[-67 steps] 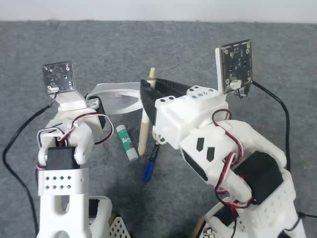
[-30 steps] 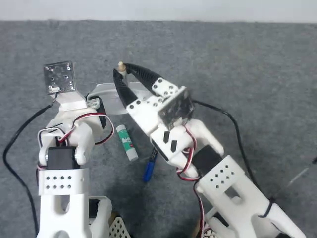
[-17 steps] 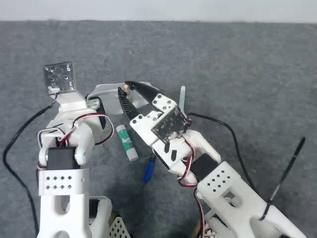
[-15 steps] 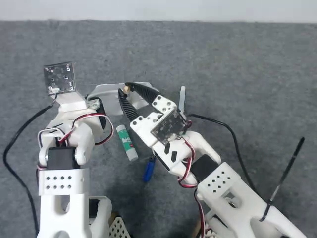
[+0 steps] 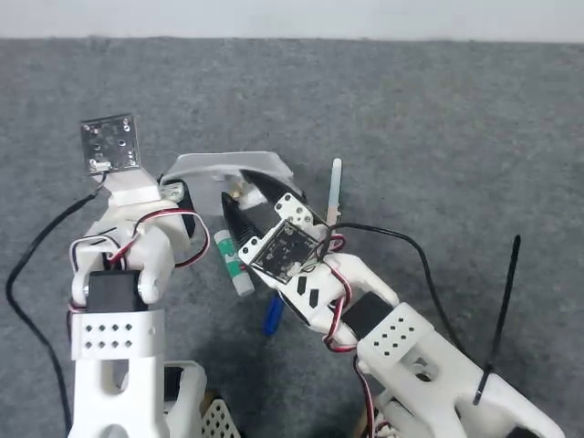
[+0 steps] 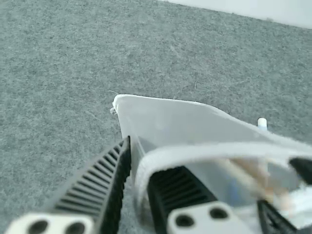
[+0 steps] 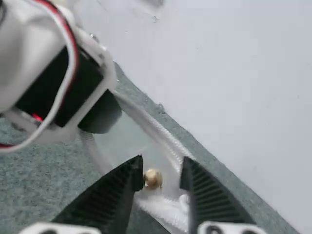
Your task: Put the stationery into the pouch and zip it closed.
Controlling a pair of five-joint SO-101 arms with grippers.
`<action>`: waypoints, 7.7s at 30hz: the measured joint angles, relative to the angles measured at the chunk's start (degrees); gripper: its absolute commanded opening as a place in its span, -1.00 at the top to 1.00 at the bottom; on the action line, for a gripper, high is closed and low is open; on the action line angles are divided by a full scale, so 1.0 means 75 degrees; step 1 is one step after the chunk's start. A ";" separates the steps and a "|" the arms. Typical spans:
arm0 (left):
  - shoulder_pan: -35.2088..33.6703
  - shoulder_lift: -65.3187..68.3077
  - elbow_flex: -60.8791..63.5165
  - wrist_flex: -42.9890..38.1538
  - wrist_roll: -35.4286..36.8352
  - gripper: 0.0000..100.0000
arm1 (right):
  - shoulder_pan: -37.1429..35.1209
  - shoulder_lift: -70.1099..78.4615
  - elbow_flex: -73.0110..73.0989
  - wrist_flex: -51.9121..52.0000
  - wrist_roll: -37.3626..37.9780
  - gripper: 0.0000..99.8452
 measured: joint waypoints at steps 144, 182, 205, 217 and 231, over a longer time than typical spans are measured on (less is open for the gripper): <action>-0.0586 0.0000 0.0000 -0.0023 0.0000 0.98 | 0.3071 0.9670 -1.0784 0.9999 -0.3610 0.64; -0.0586 0.0000 0.0000 -0.0023 0.0000 0.98 | 0.3446 1.1452 -1.2308 1.0456 -0.3095 0.89; -0.0586 0.0000 0.0000 -0.0023 0.0000 0.98 | 0.2508 0.9424 -1.2296 1.3456 -0.3001 0.89; -0.0586 0.0000 0.0000 -0.0023 0.0000 0.98 | 0.2098 0.7947 -1.2296 1.4535 -0.2989 0.89; -0.0586 0.0000 0.0000 -0.0023 0.0000 0.98 | 0.2028 0.5908 -1.2284 1.4582 -0.2989 0.99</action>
